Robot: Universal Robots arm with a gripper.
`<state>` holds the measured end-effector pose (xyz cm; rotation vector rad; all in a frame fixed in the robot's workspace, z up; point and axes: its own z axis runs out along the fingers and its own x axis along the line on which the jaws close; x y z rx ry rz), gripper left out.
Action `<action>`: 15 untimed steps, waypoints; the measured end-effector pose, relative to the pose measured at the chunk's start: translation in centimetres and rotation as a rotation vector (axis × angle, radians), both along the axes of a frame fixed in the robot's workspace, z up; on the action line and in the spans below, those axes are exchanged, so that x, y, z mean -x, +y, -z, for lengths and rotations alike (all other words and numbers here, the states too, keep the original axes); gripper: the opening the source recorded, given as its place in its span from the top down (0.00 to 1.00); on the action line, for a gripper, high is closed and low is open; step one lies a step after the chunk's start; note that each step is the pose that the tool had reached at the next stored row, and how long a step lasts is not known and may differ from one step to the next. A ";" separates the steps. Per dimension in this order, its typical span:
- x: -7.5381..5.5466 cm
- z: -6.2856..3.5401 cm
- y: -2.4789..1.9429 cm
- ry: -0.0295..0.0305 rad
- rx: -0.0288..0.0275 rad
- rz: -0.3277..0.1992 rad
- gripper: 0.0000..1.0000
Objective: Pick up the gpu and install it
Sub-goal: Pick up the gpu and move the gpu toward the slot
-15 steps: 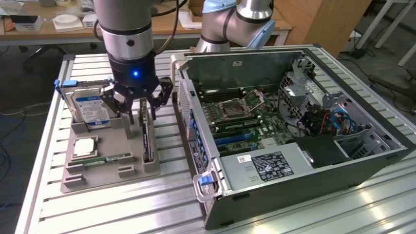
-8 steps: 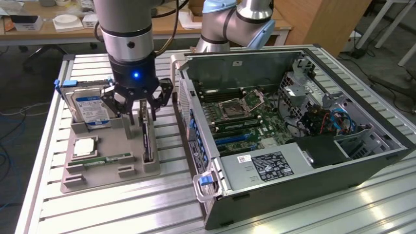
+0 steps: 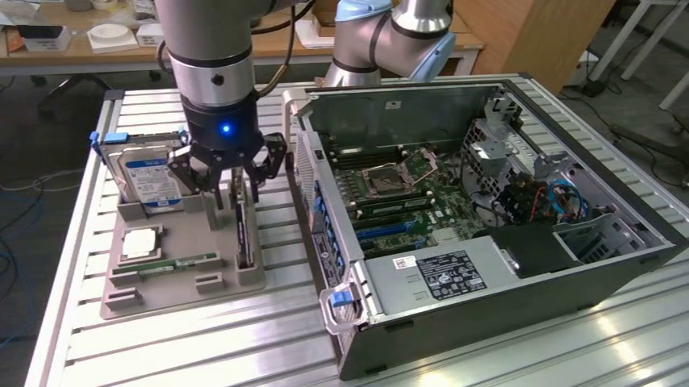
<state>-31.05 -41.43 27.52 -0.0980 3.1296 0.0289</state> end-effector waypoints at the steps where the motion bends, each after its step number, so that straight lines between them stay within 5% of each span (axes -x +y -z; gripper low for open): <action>1: 0.0 0.07 0.00 0.0000 0.0000 0.000 0.47; 15: 0.0 1.12 0.00 0.0001 0.0000 0.000 0.47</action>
